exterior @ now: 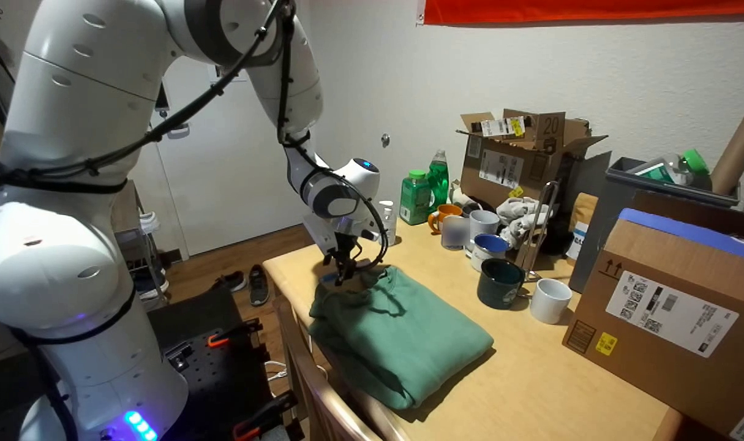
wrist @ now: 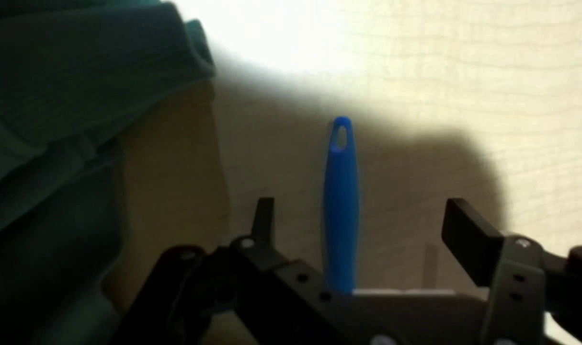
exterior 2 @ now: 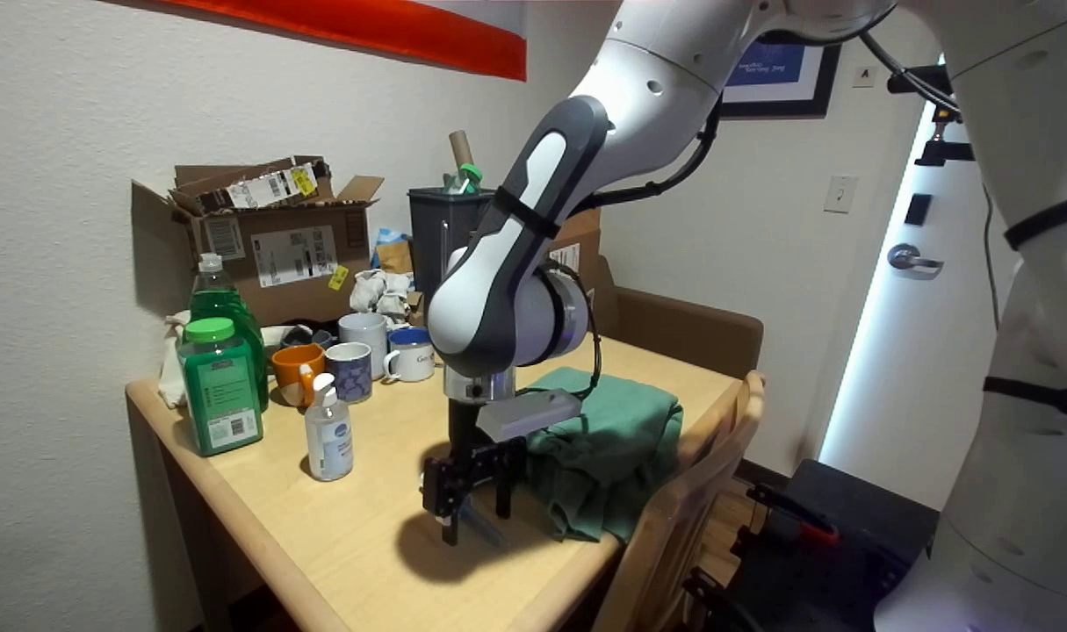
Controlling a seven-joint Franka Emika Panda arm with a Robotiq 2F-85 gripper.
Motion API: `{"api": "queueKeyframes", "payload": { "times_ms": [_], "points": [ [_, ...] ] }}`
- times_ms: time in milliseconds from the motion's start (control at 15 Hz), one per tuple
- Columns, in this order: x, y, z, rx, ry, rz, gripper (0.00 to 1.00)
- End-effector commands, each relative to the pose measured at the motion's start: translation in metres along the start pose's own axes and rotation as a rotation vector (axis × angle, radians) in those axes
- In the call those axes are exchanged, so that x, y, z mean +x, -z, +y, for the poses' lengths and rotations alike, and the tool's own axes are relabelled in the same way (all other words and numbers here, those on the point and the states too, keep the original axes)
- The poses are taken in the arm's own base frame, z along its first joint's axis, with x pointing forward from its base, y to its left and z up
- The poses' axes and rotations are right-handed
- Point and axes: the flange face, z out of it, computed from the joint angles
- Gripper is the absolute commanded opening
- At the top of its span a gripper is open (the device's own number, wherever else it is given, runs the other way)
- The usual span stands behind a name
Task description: Pick the object next to the sweater and rub it against the sweater
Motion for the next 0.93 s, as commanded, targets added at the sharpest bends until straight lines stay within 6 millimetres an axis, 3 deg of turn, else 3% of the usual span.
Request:
{"api": "queueKeyframes", "payload": {
  "times_ms": [0, 467, 600, 867],
  "points": [
    [0.006, -0.003, -0.004, -0.019, -0.029, 0.009, 0.58],
    [0.004, 0.003, 0.005, -0.040, -0.071, 0.021, 0.05],
    [0.003, 0.006, 0.007, -0.036, -0.078, 0.023, 0.01],
    [-0.002, 0.016, 0.004, -0.048, -0.085, 0.026, 0.06]
  ]
}}
